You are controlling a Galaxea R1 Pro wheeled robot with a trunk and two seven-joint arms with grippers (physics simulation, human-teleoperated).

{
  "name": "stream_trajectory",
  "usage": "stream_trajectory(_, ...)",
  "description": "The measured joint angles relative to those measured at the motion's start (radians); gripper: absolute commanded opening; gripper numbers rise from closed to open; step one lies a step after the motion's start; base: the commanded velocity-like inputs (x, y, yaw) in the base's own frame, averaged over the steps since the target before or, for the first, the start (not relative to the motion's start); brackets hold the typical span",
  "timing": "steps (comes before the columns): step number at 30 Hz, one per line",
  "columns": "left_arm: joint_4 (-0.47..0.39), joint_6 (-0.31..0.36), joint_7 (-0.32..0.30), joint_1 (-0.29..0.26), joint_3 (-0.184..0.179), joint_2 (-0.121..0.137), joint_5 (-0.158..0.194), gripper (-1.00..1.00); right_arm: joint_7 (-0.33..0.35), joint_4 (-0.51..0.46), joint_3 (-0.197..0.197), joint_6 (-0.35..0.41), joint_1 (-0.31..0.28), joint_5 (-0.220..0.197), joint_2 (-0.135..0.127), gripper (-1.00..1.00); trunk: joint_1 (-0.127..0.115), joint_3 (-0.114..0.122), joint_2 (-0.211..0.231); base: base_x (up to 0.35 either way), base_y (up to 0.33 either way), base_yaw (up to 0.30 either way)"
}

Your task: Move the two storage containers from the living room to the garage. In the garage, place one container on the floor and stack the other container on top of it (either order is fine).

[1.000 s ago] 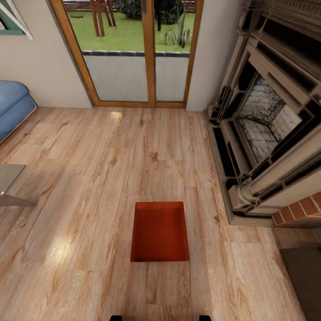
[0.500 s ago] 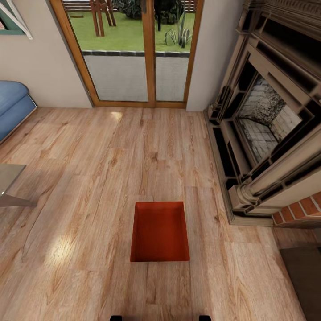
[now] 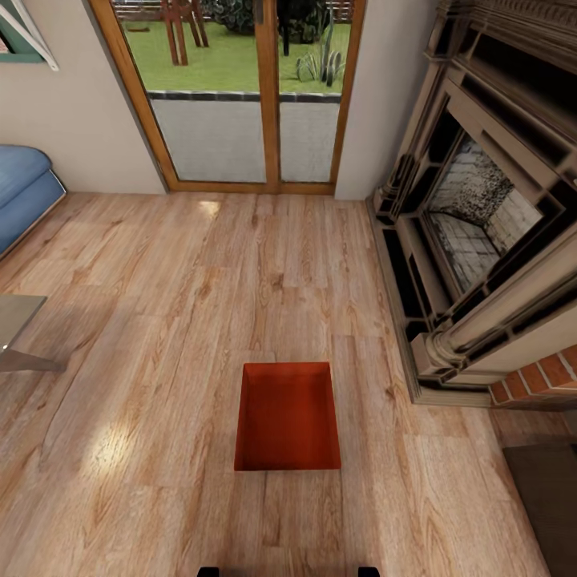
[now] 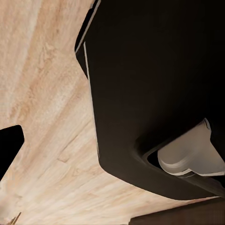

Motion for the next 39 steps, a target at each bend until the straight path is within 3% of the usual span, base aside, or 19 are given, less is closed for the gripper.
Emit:
stream_trajectory(5, -0.127, 0.012, 0.003, 0.000, -0.023, 0.013, -0.092, 1.00, -0.005, -0.186, 0.000, 0.066, -0.002, -0.003, 0.022, 1.00, 0.000, 0.000, 0.000, 0.000, 0.000, 0.000)
stream_trajectory(7, -0.249, 0.016, 0.028, -0.002, -0.025, 0.015, -0.140, 1.00, -0.011, -0.367, -0.006, 0.209, -0.009, -0.006, 0.025, 1.00, 0.000, 0.000, 0.000, 0.000, 0.000, 0.000)
stream_trajectory(9, -0.324, 0.021, 0.056, -0.002, -0.025, 0.014, -0.151, 1.00, -0.012, -0.445, -0.007, 0.269, -0.025, -0.008, 0.026, 1.00, 0.000, 0.000, 0.000, 0.000, 0.000, 0.000)
stream_trajectory(11, -0.449, 0.077, 0.126, -0.003, -0.025, 0.014, -0.161, 1.00, -0.014, -0.502, -0.008, 0.316, -0.092, -0.010, 0.028, 1.00, 0.000, 0.000, 0.000, 0.000, 0.000, 0.000)
stream_trajectory(14, -0.535, 0.176, 0.174, -0.007, -0.025, 0.016, -0.166, 1.00, -0.014, -0.519, -0.009, 0.331, -0.164, -0.012, 0.030, 1.00, 0.000, 0.000, 0.000, 0.000, 0.000, 0.000)
stream_trajectory(18, -0.626, 0.362, 0.204, -0.040, -0.025, 0.014, -0.168, 1.00, -0.015, -0.527, -0.009, 0.339, -0.273, -0.012, 0.050, 1.00, 0.000, 0.000, 0.000, 0.000, 0.000, 0.000)
stream_trajectory(22, -0.672, 0.432, 0.210, -0.122, -0.025, 0.010, -0.169, 1.00, -0.021, -0.528, -0.014, 0.341, -0.367, -0.013, 0.064, 1.00, 0.000, 0.000, 0.000, 0.000, 0.000, 0.000)
stream_trajectory(27, -0.684, 0.456, 0.212, -0.250, -0.025, 0.006, -0.167, 1.00, -0.031, -0.527, -0.023, 0.354, -0.470, -0.014, 0.081, 1.00, 0.000, 0.000, 0.000, 0.000, 0.000, 0.000)
stream_trajectory(29, -0.683, 0.458, 0.212, -0.357, -0.025, -0.007, -0.165, 1.00, -0.039, -0.518, -0.072, 0.369, -0.551, -0.014, 0.088, 1.00, 0.000, 0.000, 0.000, 0.000, 0.000, 0.000)
stream_trajectory(31, -0.687, 0.451, 0.212, -0.373, -0.025, -0.020, -0.166, 1.00, -0.041, -0.503, -0.116, 0.370, -0.585, -0.014, 0.088, 1.00, 0.000, 0.000, 0.000, 0.000, 0.000, 0.000)
stream_trajectory(33, -0.699, 0.438, 0.214, -0.394, -0.027, -0.049, -0.170, 1.00, -0.042, -0.482, -0.160, 0.368, -0.617, -0.013, 0.085, 1.00, 0.000, 0.000, 0.000, 0.000, 0.000, 0.000)
stream_trajectory(35, -0.701, 0.401, 0.229, -0.422, -0.028, -0.083, -0.220, 1.00, -0.042, -0.463, -0.188, 0.358, -0.634, -0.013, 0.082, 1.00, 0.000, 0.000, 0.000, 0.000, 0.000, 0.000)
stream_trajectory(38, -0.683, 0.359, 0.238, -0.429, -0.029, -0.110, -0.282, 1.00, -0.042, -0.442, -0.196, 0.341, -0.638, -0.013, 0.083, 1.00, 0.000, 0.000, 0.000, 0.000, 0.000, 0.000)
stream_trajectory(39, -0.652, 0.318, 0.242, -0.431, -0.029, -0.130, -0.333, 1.00, -0.042, -0.419, -0.197, 0.310, -0.639, -0.013, 0.084, 1.00, 0.000, 0.000, 0.000, 0.000, 0.000, 0.000)
